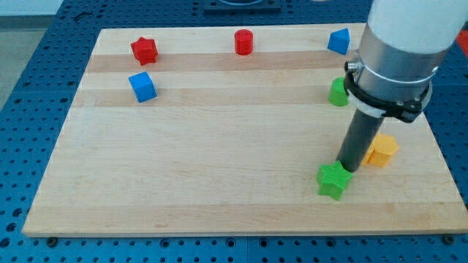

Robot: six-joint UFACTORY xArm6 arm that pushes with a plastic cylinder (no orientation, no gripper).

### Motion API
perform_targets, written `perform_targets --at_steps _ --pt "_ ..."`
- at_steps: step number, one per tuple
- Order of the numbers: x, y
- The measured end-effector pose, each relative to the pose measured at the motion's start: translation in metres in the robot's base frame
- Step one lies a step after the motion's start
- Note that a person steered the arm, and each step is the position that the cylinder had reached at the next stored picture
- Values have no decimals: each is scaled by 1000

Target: Push the yellow hexagon to the center of the board

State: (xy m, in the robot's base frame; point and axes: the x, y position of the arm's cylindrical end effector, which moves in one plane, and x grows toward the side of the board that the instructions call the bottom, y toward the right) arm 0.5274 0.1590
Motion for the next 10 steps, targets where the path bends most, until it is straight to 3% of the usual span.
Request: perform_targets --at_steps 2,3,7,9,10 --pt "32 71" --pt "3 80" --pt "-26 48" --pt "-60 73" --pt "-61 40"
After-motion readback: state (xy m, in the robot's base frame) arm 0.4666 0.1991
